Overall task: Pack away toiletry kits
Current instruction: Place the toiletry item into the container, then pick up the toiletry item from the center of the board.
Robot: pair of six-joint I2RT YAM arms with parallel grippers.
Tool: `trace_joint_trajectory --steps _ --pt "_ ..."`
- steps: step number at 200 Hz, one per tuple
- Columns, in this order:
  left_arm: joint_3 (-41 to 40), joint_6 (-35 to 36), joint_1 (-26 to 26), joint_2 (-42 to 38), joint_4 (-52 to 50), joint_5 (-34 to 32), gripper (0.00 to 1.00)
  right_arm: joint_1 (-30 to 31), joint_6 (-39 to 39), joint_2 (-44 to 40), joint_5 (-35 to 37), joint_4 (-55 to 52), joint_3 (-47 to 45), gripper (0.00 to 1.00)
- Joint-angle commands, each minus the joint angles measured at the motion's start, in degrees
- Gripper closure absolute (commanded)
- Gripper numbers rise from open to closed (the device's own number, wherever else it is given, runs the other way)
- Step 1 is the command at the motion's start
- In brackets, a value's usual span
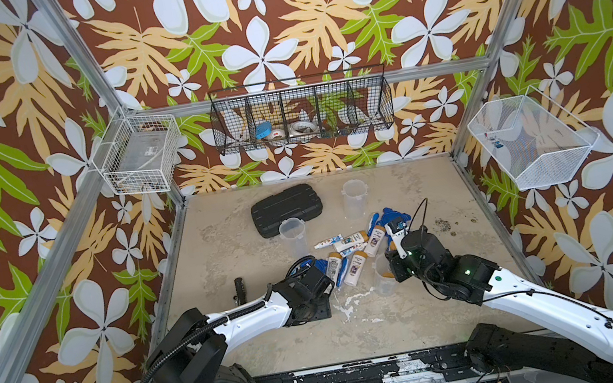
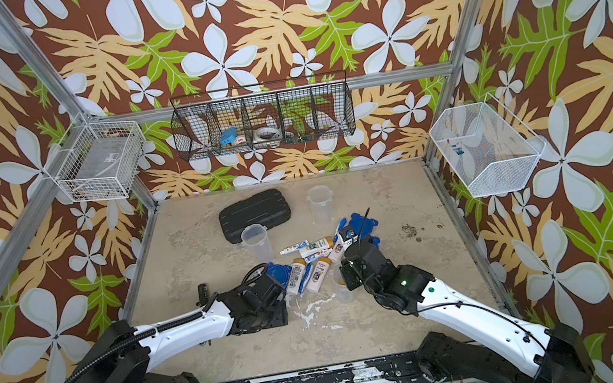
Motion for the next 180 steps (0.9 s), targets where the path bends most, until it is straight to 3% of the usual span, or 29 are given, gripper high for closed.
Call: trace_joint_trajectory --steps 1,91,144,180 --pt "0.6 2.19 0.08 2.16 -1.05 -2.02 0.35 0.03 0.55 -0.37 0.48 0.22 0.95 0.61" --pt "-2.18 1.94 -1.94 3.91 -0.5 -3.51 0.68 0.03 3.43 -4.76 -4.0 -11.76 9.16 0.35" --pt "-4.9 0.99 -2.74 3.43 2.08 -2.32 0.9 0.07 9.48 -6.41 -9.69 -17.32 9.73 0.32" --pt "-5.33 2.62 -2.87 -2.58 0.89 -3.38 0.92 0.03 11.4 -5.54 -16.18 -18.38 10.48 0.33"
